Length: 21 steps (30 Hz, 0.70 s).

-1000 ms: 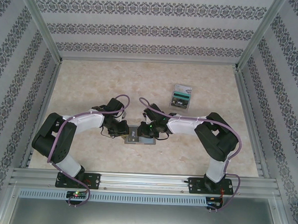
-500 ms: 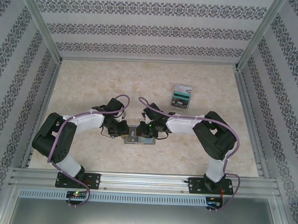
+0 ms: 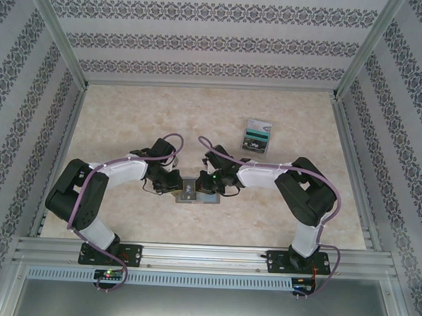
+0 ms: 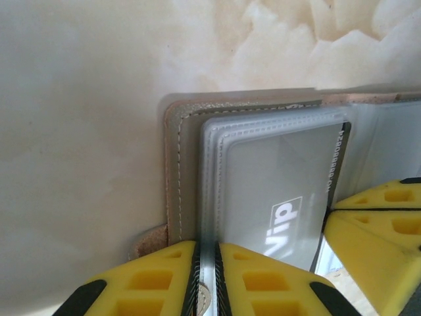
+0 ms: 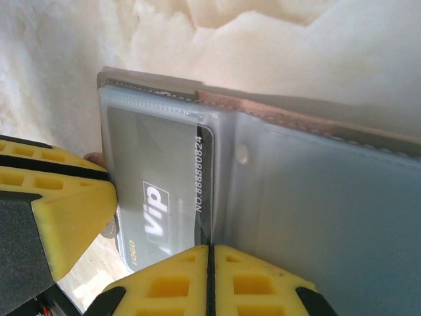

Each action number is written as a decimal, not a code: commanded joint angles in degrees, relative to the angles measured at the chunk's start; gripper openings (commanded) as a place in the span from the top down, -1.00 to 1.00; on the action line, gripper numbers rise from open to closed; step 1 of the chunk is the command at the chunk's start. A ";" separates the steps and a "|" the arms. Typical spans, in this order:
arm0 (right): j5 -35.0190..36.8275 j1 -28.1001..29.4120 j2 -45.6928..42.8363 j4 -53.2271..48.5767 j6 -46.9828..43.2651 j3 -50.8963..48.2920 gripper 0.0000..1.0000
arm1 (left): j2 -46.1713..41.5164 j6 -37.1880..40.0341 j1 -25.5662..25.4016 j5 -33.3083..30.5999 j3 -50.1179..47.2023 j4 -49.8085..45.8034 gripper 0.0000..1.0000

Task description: Take the credit cards out of the card holder

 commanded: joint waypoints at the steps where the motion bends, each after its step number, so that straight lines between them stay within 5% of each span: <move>1: 0.40 -1.68 -3.73 0.22 -1.27 -2.09 1.00 | 0.55 0.28 0.20 0.00 -0.64 0.24 0.71; 12: -0.59 -2.44 -4.46 1.31 -1.23 -3.17 1.00 | 0.81 0.37 0.22 0.26 -0.35 0.15 0.71; 15: -1.28 -1.87 -3.75 1.28 -1.24 -2.07 0.61 | 0.78 0.39 0.25 0.26 -0.47 0.15 0.71; 21: -1.35 -0.63 -2.31 2.19 -1.26 -0.73 0.56 | 0.69 0.29 0.19 0.26 -0.54 0.24 0.71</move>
